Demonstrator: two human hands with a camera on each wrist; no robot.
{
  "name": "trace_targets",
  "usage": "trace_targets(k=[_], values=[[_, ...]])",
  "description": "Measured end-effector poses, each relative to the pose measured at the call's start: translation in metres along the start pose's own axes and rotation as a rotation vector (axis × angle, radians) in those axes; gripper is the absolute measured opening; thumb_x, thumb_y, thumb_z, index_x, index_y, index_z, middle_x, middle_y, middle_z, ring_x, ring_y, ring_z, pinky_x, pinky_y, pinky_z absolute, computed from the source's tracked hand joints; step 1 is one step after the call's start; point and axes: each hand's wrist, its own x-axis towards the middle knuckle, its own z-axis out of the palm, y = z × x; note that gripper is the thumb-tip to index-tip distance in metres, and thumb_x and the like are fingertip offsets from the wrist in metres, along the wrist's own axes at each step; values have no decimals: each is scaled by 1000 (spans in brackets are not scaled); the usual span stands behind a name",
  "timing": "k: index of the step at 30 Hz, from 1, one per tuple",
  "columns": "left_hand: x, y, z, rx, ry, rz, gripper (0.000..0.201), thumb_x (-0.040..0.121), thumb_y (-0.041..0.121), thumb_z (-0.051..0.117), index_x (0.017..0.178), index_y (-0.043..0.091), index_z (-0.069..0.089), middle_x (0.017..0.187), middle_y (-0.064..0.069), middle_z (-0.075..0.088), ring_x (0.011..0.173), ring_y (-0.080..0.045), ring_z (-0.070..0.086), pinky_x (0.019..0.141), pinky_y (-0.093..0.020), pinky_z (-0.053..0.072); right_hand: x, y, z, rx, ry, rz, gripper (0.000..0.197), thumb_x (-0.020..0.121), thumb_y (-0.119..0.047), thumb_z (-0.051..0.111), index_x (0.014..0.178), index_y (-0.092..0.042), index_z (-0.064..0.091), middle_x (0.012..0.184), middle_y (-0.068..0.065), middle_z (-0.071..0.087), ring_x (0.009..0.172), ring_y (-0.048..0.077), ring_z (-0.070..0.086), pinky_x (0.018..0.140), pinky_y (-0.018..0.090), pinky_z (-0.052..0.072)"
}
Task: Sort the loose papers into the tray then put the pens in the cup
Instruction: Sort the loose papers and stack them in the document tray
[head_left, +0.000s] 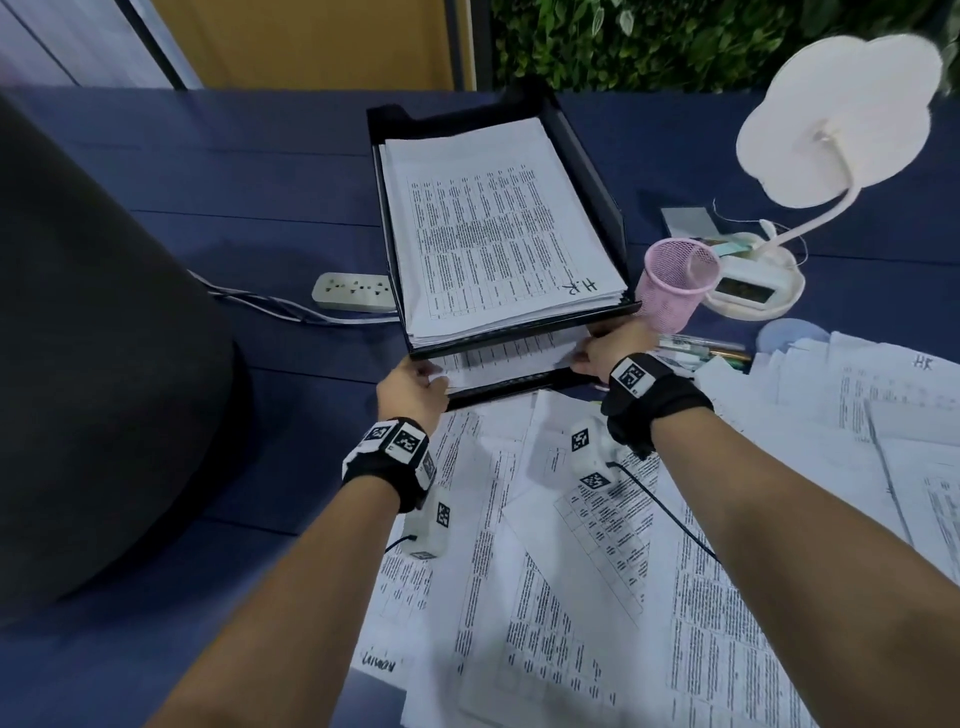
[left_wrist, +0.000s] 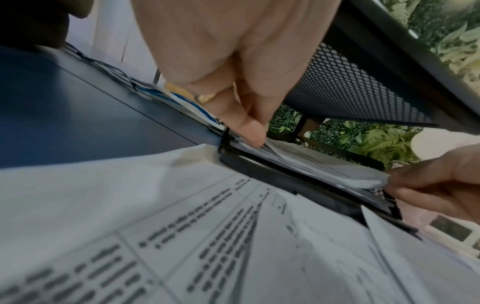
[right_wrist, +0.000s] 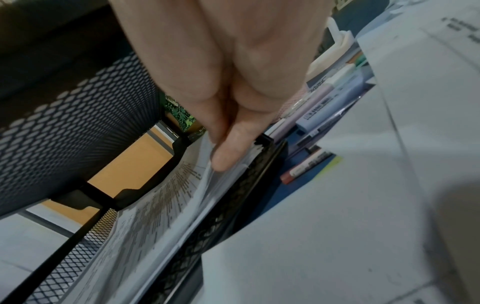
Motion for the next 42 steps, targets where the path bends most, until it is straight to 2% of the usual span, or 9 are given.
trace_targets(k=[3,8,11,14,21,27,34,38,42], values=[[-1,-3,-3,261,-24,75,19,90,24,60,106,18,68,100,-7,70,95,-26,65,75,-23,48,2,3,-1,-78,18,-12,14,83,-2,60,86,-16,57,89,10,63,73,21,64,65,27,59],[-15,-1,-1,401,-77,74,37,91,29,55,127,23,55,108,-9,67,96,-29,63,73,-29,48,4,23,-4,-168,83,-112,28,79,-9,63,58,-26,58,74,10,64,74,30,64,75,44,57],[-29,3,2,340,-72,72,36,90,27,55,125,21,50,103,-11,67,95,-30,62,74,-34,50,-24,24,-15,-197,146,-127,10,84,-9,63,83,-15,72,87,7,65,90,28,63,80,32,48],[-51,6,10,334,-95,143,27,91,25,53,117,18,53,100,-9,64,90,-29,60,69,-31,47,-42,44,-32,-236,176,-83,22,87,-9,61,106,-9,71,112,10,67,108,29,59,89,22,41],[-106,-2,42,461,-328,327,27,92,31,57,109,11,63,115,-9,55,102,-25,57,86,-30,47,-70,100,-70,-478,221,30,28,87,-17,53,110,-26,67,122,7,62,116,32,53,99,41,45],[-136,1,54,698,-497,208,80,73,43,76,134,14,36,131,-12,41,120,-31,45,98,-40,44,-74,135,-102,-787,199,218,53,79,-34,61,129,-27,44,128,13,44,122,35,43,101,53,39],[-133,15,53,613,-574,242,14,90,20,60,101,12,55,112,-10,61,99,-27,57,80,-30,44,-83,154,-120,-753,276,295,87,65,-64,66,132,-17,35,130,16,40,124,35,38,100,53,36],[-121,16,50,249,-482,197,6,94,14,54,99,12,55,93,-9,57,74,-21,52,55,-24,39,-85,167,-136,-622,399,335,99,63,-68,66,136,-13,28,135,21,37,129,37,33,102,55,31],[-105,7,40,-13,-415,104,8,94,19,57,101,17,56,100,-7,63,77,-25,61,64,-31,48,-87,170,-152,-498,441,343,106,68,-72,61,145,-14,17,145,23,31,135,39,29,105,57,29]])
